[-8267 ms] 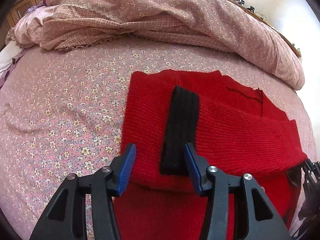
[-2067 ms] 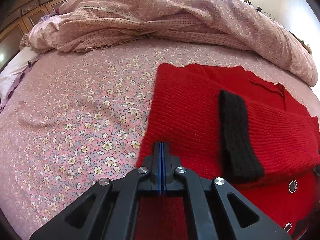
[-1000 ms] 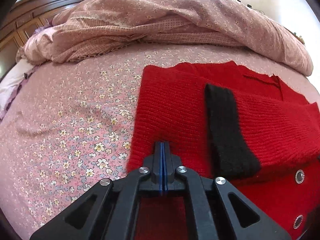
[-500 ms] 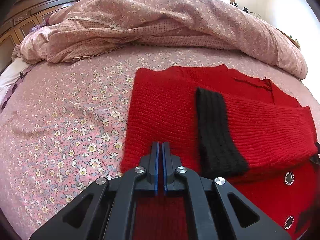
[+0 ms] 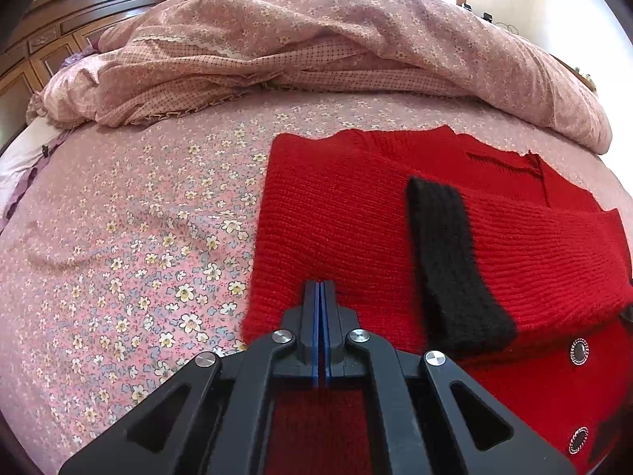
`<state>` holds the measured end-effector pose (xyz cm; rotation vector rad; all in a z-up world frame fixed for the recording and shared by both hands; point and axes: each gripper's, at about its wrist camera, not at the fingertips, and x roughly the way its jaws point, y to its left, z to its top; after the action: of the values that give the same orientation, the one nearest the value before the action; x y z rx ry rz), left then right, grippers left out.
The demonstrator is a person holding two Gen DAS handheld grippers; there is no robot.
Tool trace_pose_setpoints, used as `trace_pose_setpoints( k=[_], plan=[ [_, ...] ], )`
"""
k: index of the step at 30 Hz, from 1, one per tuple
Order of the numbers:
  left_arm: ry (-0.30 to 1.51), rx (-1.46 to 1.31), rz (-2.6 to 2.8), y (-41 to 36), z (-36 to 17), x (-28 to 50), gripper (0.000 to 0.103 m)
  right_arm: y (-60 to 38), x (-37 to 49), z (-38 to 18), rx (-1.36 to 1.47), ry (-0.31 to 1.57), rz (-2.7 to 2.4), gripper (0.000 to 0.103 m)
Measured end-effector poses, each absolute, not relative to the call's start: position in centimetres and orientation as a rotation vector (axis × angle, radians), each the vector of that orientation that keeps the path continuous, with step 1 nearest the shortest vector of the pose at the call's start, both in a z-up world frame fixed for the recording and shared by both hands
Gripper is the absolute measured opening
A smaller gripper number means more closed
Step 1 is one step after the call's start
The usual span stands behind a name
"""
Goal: Fold small clothes
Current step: 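Open the left gripper off the cuff while the right gripper keeps holding the edge, then reach both grippers to the cardigan hem and grasp it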
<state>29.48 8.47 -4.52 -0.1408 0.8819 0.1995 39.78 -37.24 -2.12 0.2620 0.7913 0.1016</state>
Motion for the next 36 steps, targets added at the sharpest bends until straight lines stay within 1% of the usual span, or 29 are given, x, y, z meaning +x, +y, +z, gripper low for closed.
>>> trace_pose_setpoints(
  k=[3, 5, 6, 7, 8, 9, 11, 12, 13, 14, 15, 18, 19, 20, 24, 29, 32, 34, 36],
  plan=[
    [0.874, -0.152, 0.181, 8.4, -4.0, 29.2, 0.000, -37.1, 39.6, -1.8, 0.263, 0.784, 0.127, 0.000],
    [0.875, -0.167, 0.155, 8.3, -3.2, 28.9, 0.000, -36.9, 39.4, -1.2, 0.266, 0.778, 0.152, 0.007],
    [0.878, -0.179, 0.138, 8.3, -2.7, 28.5, 0.000, -36.9, 39.2, -0.9, 0.271, 0.778, 0.168, 0.015],
    [0.876, -0.194, 0.110, 8.4, -1.8, 27.8, 0.000, -36.9, 38.9, -0.4, 0.275, 0.781, 0.186, 0.028],
    [0.871, -0.198, 0.090, 8.3, -1.1, 27.2, 0.004, -37.0, 38.5, 0.0, 0.280, 0.784, 0.200, 0.035],
    [0.867, -0.194, 0.072, 8.2, -0.3, 26.4, 0.007, -37.1, 37.9, 0.5, 0.293, 0.785, 0.227, 0.046],
    [0.852, -0.164, 0.031, 8.0, 1.4, 24.0, 0.021, -37.5, 36.4, 1.6, 0.325, 0.775, 0.288, 0.049],
    [0.845, -0.151, 0.016, 7.9, 2.0, 22.9, 0.023, -37.6, 35.3, 2.3, 0.333, 0.760, 0.306, 0.053],
    [0.835, -0.144, -0.007, 8.0, 2.7, 21.1, 0.025, -37.8, 34.3, 2.9, 0.334, 0.743, 0.316, 0.059],
    [0.837, -0.150, -0.023, 8.1, 3.0, 19.8, 0.028, -38.0, 33.1, 3.6, 0.333, 0.725, 0.329, 0.063],
    [0.844, -0.161, -0.035, 8.3, 3.1, 18.6, 0.029, -38.2, 31.7, 4.2, 0.332, 0.712, 0.352, 0.070],
    [0.884, -0.194, -0.049, 9.2, 2.7, 15.0, 0.036, -38.4, 28.3, 5.0, 0.320, 0.700, 0.414, 0.076],
    [0.895, -0.207, -0.043, 9.6, 2.4, 14.0, 0.039, -38.5, 27.1, 5.0, 0.313, 0.702, 0.424, 0.079],
    [0.912, -0.236, -0.040, 10.1, 1.9, 12.9, 0.041, -38.7, 26.0, 5.0, 0.309, 0.706, 0.431, 0.081],
    [0.967, -0.347, -0.045, 11.8, -0.2, 10.2, 0.041, -39.6, 22.3, 4.3, 0.347, 0.731, 0.461, 0.081],
    [0.995, -0.428, -0.077, 11.7, -2.9, 7.6, 0.041, -41.0, 19.3, 3.5, 0.395, 0.732, 0.459, 0.081],
    [1.003, -0.446, -0.081, 10.8, -4.2, 6.5, 0.042, -42.0, 17.7, 1.7, 0.434, 0.732, 0.497, 0.081],
    [0.976, -0.440, -0.080, 10.5, -4.3, 6.2, 0.043, -42.8, 17.0, -0.2, 0.488, 0.783, 0.495, 0.081],
    [0.969, -0.469, -0.082, 10.6, -4.3, 6.1, 0.043, -43.1, 16.9, -0.8, 0.506, 0.795, 0.494, 0.081]
  ],
)
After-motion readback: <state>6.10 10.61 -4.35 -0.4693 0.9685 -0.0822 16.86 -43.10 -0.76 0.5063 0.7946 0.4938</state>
